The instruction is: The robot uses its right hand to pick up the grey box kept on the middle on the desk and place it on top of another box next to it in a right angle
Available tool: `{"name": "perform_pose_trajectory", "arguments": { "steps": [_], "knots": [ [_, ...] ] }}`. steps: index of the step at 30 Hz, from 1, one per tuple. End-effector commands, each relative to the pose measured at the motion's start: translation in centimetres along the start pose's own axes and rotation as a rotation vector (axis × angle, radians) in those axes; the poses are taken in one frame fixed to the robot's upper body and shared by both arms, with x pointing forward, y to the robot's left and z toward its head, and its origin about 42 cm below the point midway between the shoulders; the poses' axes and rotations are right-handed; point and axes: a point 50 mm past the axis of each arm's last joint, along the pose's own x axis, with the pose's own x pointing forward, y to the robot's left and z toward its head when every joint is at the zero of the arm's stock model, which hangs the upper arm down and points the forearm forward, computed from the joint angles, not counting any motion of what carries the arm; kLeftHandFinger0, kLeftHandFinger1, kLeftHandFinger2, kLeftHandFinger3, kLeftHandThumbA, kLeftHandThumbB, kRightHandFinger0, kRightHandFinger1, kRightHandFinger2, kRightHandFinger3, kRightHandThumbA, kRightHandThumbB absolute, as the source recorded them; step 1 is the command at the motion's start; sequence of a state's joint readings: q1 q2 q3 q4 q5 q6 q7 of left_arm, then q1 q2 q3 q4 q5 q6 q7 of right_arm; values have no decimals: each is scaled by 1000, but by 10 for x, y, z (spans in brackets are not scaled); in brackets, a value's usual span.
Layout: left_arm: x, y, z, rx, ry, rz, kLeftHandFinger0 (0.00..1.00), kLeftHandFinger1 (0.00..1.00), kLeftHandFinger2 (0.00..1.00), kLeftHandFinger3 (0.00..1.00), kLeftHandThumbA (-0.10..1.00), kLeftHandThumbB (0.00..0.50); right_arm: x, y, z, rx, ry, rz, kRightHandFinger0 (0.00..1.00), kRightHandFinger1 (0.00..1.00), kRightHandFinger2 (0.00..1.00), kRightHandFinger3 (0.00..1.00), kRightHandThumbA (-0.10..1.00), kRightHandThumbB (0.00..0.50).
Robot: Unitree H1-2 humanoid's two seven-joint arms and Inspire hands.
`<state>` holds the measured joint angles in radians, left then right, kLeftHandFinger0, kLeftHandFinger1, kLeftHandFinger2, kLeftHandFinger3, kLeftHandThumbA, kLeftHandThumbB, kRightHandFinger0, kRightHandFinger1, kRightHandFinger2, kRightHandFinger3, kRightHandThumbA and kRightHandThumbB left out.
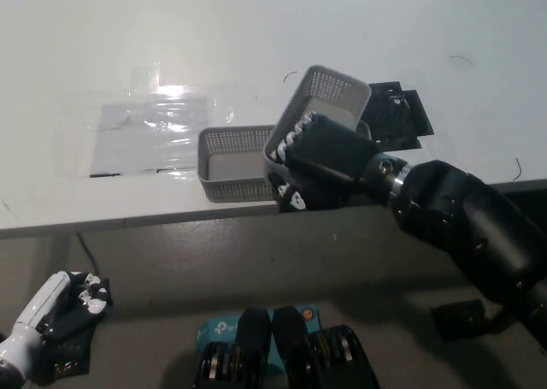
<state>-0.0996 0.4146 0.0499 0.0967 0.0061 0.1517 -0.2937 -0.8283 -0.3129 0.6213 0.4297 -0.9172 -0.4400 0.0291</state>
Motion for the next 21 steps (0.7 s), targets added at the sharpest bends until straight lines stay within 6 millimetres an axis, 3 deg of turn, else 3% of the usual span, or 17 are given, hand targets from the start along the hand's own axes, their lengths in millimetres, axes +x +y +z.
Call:
{"name": "perform_pose_trajectory", "arguments": {
  "steps": [1,5,6,9,10,12,14,15,16,17,18,19,20,21],
  "knots": [
    [1,16,18,61,-50,0,0,0,0,21,-100,500,0,-24,-16,-120,-46,-95,0,0,286,130,-100,261],
    [1,16,18,62,-46,3,0,0,0,22,-100,500,-3,-19,-18,-134,-61,-68,0,0,329,183,-100,283],
    [1,16,18,62,-45,3,0,0,0,24,-100,500,-3,-19,-18,-137,-64,-68,0,0,306,133,-100,291],
    [1,16,17,58,-52,1,0,0,0,19,-100,500,-4,-16,-18,-135,-64,-54,0,0,290,105,-100,218],
    [1,16,17,50,-52,-1,0,0,0,11,-100,500,-4,-18,-17,-139,-68,-58,0,0,296,159,-100,229],
    [1,16,16,45,-49,-1,0,0,0,16,-100,500,-4,-19,-17,-140,-69,-61,0,0,292,141,-100,203],
    [2,16,16,36,-51,-3,0,0,0,2,-100,500,-2,-23,-18,-67,-55,-69,0,0,374,18,-100,130],
    [2,16,16,32,-49,-2,0,0,0,0,-100,500,-2,-24,-18,-36,-51,-82,0,0,368,74,-100,78],
    [-1,15,12,29,-55,-6,0,0,0,0,-100,500,-2,-24,-16,-20,-51,-77,0,0,350,275,-100,76],
    [-1,14,12,39,-49,-4,0,0,0,0,-100,500,-2,-27,-15,-26,-53,-63,0,0,380,567,-60,101],
    [-1,14,12,43,-46,-3,0,0,0,0,-100,500,-2,-29,-15,-29,-53,-57,0,0,301,667,-9,6],
    [-1,14,12,50,-43,-2,0,0,0,0,-100,500,-1,-33,-15,-52,-44,-41,0,14,368,952,279,51],
    [-1,14,13,56,-43,-3,0,0,0,5,-100,500,-1,-43,-13,-67,-32,-37,0,1,397,1000,685,223],
    [-1,14,14,57,-43,-4,0,0,0,5,-100,500,-1,-46,-12,-68,-28,-37,0,0,329,1000,799,293]
  ]
}}
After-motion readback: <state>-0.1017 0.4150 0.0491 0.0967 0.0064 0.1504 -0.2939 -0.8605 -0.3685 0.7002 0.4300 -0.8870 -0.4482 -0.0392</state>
